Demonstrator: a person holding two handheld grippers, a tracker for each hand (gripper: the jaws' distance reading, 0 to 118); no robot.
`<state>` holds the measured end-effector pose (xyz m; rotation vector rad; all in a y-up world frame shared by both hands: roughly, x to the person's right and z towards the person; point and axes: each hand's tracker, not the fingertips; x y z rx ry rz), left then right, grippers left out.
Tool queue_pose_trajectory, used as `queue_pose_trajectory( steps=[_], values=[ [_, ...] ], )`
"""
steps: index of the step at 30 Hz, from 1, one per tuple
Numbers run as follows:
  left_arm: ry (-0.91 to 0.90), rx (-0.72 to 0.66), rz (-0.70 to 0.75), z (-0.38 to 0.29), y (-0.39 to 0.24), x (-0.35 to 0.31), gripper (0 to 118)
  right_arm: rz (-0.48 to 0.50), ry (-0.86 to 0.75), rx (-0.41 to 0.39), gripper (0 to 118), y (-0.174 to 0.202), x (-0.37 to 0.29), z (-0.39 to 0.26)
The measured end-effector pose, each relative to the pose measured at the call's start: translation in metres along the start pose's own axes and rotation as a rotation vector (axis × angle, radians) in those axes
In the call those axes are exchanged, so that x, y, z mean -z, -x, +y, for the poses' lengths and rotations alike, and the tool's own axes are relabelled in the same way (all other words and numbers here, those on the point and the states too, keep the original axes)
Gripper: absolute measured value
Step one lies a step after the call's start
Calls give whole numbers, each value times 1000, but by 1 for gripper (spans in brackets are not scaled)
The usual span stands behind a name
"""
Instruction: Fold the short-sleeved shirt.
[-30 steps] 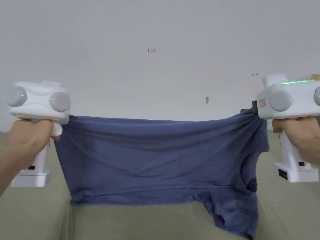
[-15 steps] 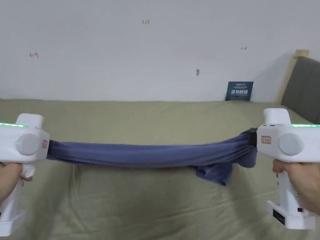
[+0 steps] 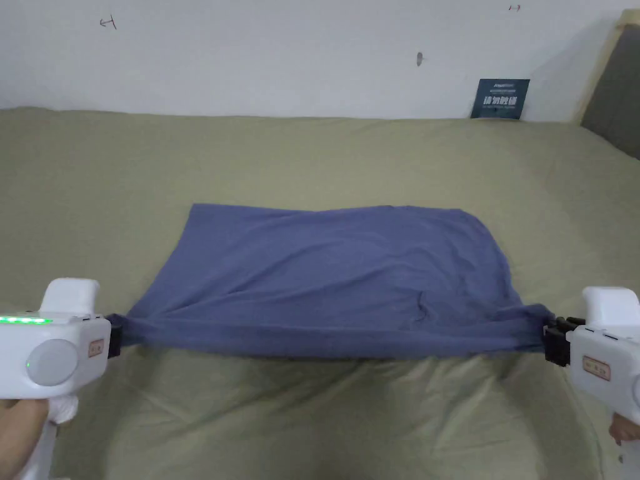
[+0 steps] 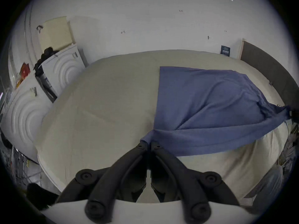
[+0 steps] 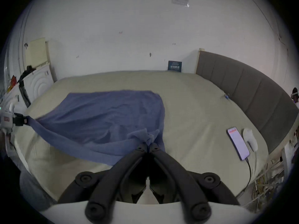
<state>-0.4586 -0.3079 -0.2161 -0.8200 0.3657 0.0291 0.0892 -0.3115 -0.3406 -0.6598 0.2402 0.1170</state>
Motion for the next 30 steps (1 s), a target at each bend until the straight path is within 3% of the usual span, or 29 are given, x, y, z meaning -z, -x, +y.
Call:
queue_pose_trajectory(
  steps=[6, 17, 18, 19, 20, 21, 22, 23, 26, 27, 28, 29, 30],
  values=[
    [15, -31, -35, -31, 7, -15, 3, 8, 28, -17, 1, -5, -9, -31],
    [63, -59, -56, -41, 7, 3, 4, 4, 124, 54, 4, -13, 16, -57],
    [67, -51, -60, -43, 5, 2, 14, 4, 134, 63, 16, -14, 17, -59],
    [73, -41, -66, -45, 4, 3, 41, -1, 146, 64, 50, -14, 17, -59],
    [93, -40, -82, -47, 5, 5, 98, -1, 179, 60, 104, -14, 14, -62],
    [113, -40, -90, -49, 6, 7, 118, 2, 183, 65, 118, -15, 13, -65],
    [93, -39, -89, -52, 5, -1, 116, -25, 54, 85, 111, -16, 3, -62],
    [73, -45, -71, -49, 5, -8, 112, -13, 128, 79, 109, -9, 0, -63],
    [48, -95, -59, -53, 10, -7, 110, -8, 78, 159, 109, -4, -9, -64],
    [47, -103, -65, -55, 13, -5, 101, -12, 83, 153, 102, -2, -12, -63],
    [35, -113, -67, -55, 15, -8, 81, -4, 77, 152, 83, -7, -18, -57],
    [11, -117, -60, -56, 17, -12, 31, -1, 56, 151, 36, -6, -23, -56],
    [7, -114, -69, -51, 14, -22, 0, -12, 33, 143, 0, -4, -27, -57]
  ],
)
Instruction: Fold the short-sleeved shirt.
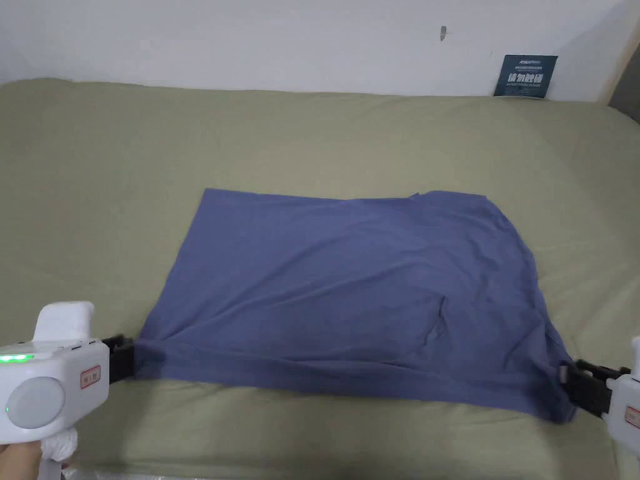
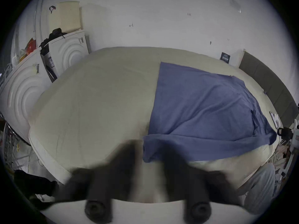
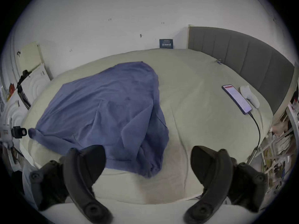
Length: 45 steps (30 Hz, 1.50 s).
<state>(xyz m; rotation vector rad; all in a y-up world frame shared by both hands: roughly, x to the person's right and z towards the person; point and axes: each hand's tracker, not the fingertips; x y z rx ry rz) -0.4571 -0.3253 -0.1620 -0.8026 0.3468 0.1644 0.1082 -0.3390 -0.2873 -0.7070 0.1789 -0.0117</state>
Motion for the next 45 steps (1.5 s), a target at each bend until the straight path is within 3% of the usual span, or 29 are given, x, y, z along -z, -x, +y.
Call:
queue_pose_trajectory(
  steps=[2, 4, 9, 11, 12, 13, 14, 15, 17, 19, 21, 22, 23, 24, 25, 26, 27, 28, 29, 30, 31, 32, 33, 34, 35, 37, 39, 45],
  values=[
    [-8, -3, -2, 2, 3, -5, 0, -22, -36, -1, 0, -5, 1, 0],
    [5, -8, -35, 4, 9, -5, 0, 57, -34, 9, 0, -9, -2, 2],
    [20, 42, -23, 3, 5, -2, 0, 12, -21, -37, 0, -6, 2, -7],
    [35, 38, -32, 2, 3, 2, 1, -13, -33, -55, 0, 17, -17, -7],
    [57, 16, -44, 5, 9, 10, 10, -13, -27, -53, 0, 21, -19, -10],
    [64, 26, -31, 7, 10, 16, 37, -15, -21, -53, 0, 25, -22, -13],
    [79, 38, -8, 8, 11, 23, 95, -3, 13, -34, 0, 11, -12, -6],
    [85, 55, 4, 8, 11, 31, 118, -5, 18, -36, 0, 11, -13, -6],
    [83, 57, 4, 10, 7, 36, 107, -7, 27, -41, 0, 13, -14, -7],
    [106, 48, -5, 8, 5, 48, 104, -4, 47, -26, 0, 2, -3, -4],
    [139, 55, -19, 12, 4, 59, 89, -5, 62, -17, 0, 1, 1, -2],
    [147, 53, -23, 11, 2, 61, 72, -1, 71, -16, 0, 2, 3, -2],
    [158, 51, -41, 8, 0, 62, 32, 1, 79, -21, 0, 3, 3, -1],
    [167, 45, -66, 8, -2, 62, 6, 8, 87, -30, 0, 3, 4, 0],
    [169, 32, -86, 7, -3, 61, 6, 16, 93, -35, 0, 4, 4, 1],
    [171, 29, -78, 5, -5, 61, 6, 28, 99, -35, 17, 1, 8, 1],
    [176, 32, -79, 3, -6, 62, 6, 32, 97, -37, 50, 1, 8, 2],
    [175, 32, -78, 4, -6, 60, 6, 34, 97, -36, 95, 1, 10, 3],
    [174, 30, -72, 4, -6, 60, 6, 44, 121, -35, 117, -2, 18, 4],
    [172, 24, -72, 3, -5, 59, 6, 46, 150, -33, 110, -6, 28, 3],
    [170, 19, -72, 2, -5, 58, 6, 56, 61, -8, 101, -8, 26, 9],
    [170, 14, -73, 4, -3, 57, 6, 37, 130, -41, 84, -8, 29, 11],
    [168, 11, -73, 5, -3, 56, 6, 27, 141, -49, 61, -9, 41, 1],
    [166, 11, -73, 5, -3, 56, 6, 26, 135, -48, 25, -11, 51, -12],
    [166, 9, -72, 5, -2, 56, 6, 16, 131, -51, 2, -13, 57, -17],
    [164, 4, -73, 8, 0, 55, 6, -34, 95, -78, 2, -19, 63, -17],
    [157, -1, -79, 14, 1, 53, 6, 15, 121, -46, 2, -11, 39, 5],
    [116, 10, -85, 47, -1, 47, 6, -6, 48, -57, 2, -26, 51, 44]
  ],
)
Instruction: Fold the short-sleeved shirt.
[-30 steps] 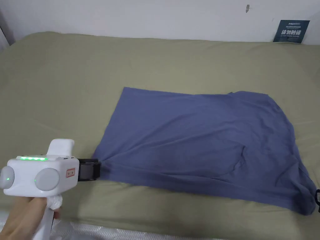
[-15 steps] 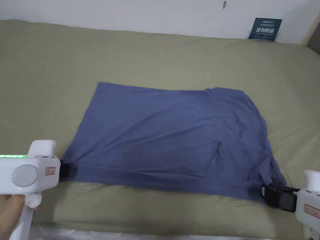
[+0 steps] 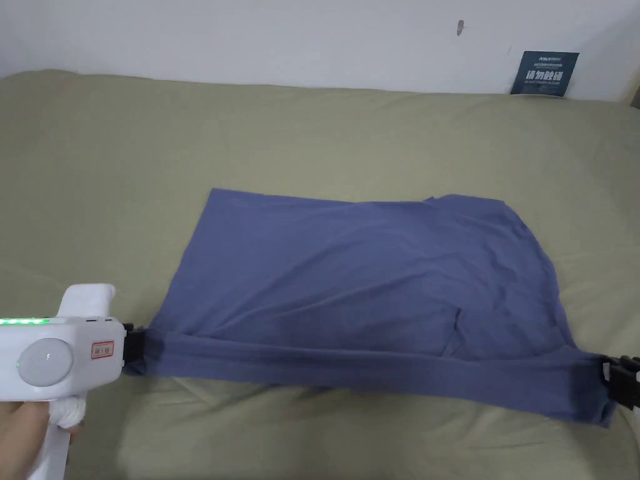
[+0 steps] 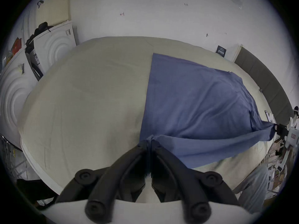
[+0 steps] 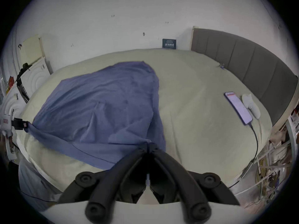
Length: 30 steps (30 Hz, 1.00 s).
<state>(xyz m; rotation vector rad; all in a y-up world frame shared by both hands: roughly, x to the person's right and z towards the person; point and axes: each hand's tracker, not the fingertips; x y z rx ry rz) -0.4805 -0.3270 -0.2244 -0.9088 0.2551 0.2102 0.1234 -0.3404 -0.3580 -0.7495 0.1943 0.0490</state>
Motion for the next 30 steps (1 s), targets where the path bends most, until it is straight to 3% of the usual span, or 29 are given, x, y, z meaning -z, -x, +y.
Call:
queue_pose_trajectory(
  steps=[1, 4, 5, 16, 22, 25, 26, 27, 29, 30],
  values=[
    [-10, 1, -2, 6, -1, 0, 6, -32, -39, -37, 2, 32, -33, 15],
    [-34, 11, 6, 28, -4, 2, 6, -36, -51, -47, 2, 52, -38, 40],
    [-44, 11, 6, 37, -5, 4, 6, -7, -22, -11, 2, 29, -10, 48],
    [-27, 35, 67, 125, -23, 79, 6, -30, 36, -35, 2, 24, 89, 126],
    [20, 15, 58, 143, -27, 124, 6, -60, 97, -73, 2, 27, 140, 127],
    [34, 4, 34, 142, -27, 132, 6, -30, 148, -63, 2, 18, 159, 121],
    [25, 3, 29, 140, -26, 132, 9, -31, 141, -63, 10, 14, 158, 120],
    [9, 4, 32, 139, -25, 127, 29, -23, 132, -57, 35, 10, 156, 120],
    [13, -5, 42, 134, -20, 123, 115, -33, 140, -32, 118, 11, 146, 113],
    [0, -13, 54, 129, -18, 116, 118, -41, 75, -31, 110, 6, 137, 103]
  ],
)
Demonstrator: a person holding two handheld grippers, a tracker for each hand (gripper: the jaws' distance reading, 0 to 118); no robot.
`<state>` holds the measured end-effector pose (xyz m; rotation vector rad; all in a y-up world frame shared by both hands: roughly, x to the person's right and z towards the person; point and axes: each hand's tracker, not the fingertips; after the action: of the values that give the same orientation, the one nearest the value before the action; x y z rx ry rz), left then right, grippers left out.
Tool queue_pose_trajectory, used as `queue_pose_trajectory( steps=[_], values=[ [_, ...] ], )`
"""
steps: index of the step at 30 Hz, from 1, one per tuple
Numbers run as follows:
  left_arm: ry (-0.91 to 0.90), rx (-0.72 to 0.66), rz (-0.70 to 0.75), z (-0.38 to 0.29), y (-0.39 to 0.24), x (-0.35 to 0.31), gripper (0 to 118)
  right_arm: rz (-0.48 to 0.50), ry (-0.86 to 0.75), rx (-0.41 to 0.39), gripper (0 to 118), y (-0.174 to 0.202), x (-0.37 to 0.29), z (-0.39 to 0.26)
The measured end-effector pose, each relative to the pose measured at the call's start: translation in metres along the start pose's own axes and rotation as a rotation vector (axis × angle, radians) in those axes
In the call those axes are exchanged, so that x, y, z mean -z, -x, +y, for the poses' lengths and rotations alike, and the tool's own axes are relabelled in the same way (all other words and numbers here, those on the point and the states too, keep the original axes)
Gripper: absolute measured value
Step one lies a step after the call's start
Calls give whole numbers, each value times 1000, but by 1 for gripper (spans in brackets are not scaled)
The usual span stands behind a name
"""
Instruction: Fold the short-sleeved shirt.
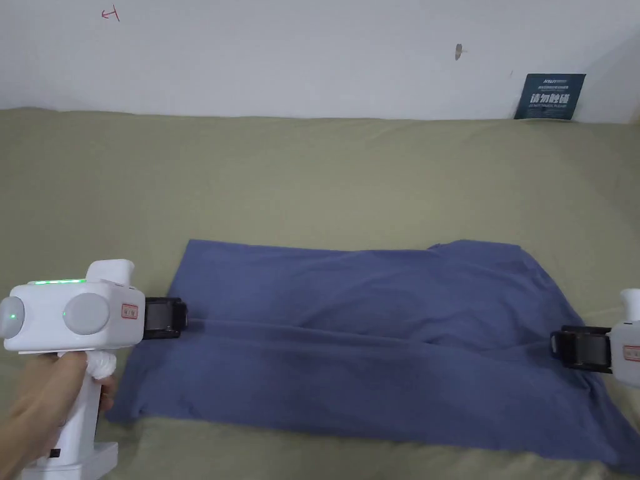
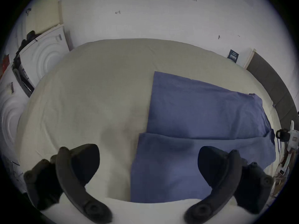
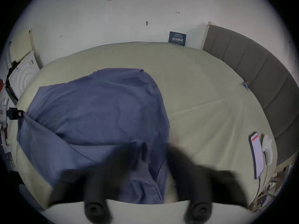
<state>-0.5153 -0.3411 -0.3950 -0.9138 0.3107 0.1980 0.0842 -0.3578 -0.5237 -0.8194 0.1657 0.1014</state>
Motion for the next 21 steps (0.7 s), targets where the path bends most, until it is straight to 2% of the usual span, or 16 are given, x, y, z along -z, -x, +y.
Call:
queue_pose_trajectory(
  steps=[1, 2, 3, 4, 5, 6, 7, 8, 11, 14, 15, 16, 17, 18, 19, 21],
  values=[
    [-22, -4, 8, -2, 3, -9, 117, -25, -22, -12, 100, -3, -6, -4],
    [-21, -14, 1, -5, 6, -17, 108, -49, -20, -16, 95, -7, -12, -12],
    [-24, -22, -3, -10, 9, -25, 97, -41, -28, -10, 94, 13, -50, -12],
    [-26, -23, 1, -14, 9, -32, 80, -32, -27, -7, 92, 13, -61, -18],
    [-27, -19, 11, -19, 8, -40, 46, -22, -23, -1, 75, 13, -72, -24],
    [-27, 5, 25, -26, 6, -47, 15, -15, -37, 18, 45, 7, -77, -30],
    [-32, 15, 26, -34, 5, -52, 7, -9, -44, 27, 5, -2, -75, -33],
    [-29, 21, 18, -40, 5, -58, 6, -6, -52, 37, 0, -2, -81, -40],
    [12, -11, -59, -55, 4, -66, 6, 20, -41, 56, 0, -7, -92, -61],
    [15, -10, -47, -65, 0, -65, 9, 2, -31, 51, 0, -6, -95, -77],
    [24, -1, -46, -65, -2, -62, 26, -1, -19, 59, 0, -6, -89, -80],
    [33, 6, -47, -66, -3, -59, 65, 1, -12, 66, 0, -6, -88, -82],
    [46, 14, -43, -67, -5, -53, 116, 5, -6, 70, 0, -6, -86, -83],
    [74, 20, -23, -68, -7, -46, 118, 7, -2, 72, 0, -6, -85, -84],
    [68, 23, -11, -71, -8, -41, 111, 1, -13, 66, 0, 0, -92, -84],
    [62, 32, 24, -72, -11, -38, 108, 5, -8, 64, 0, 4, -92, -83]
  ],
)
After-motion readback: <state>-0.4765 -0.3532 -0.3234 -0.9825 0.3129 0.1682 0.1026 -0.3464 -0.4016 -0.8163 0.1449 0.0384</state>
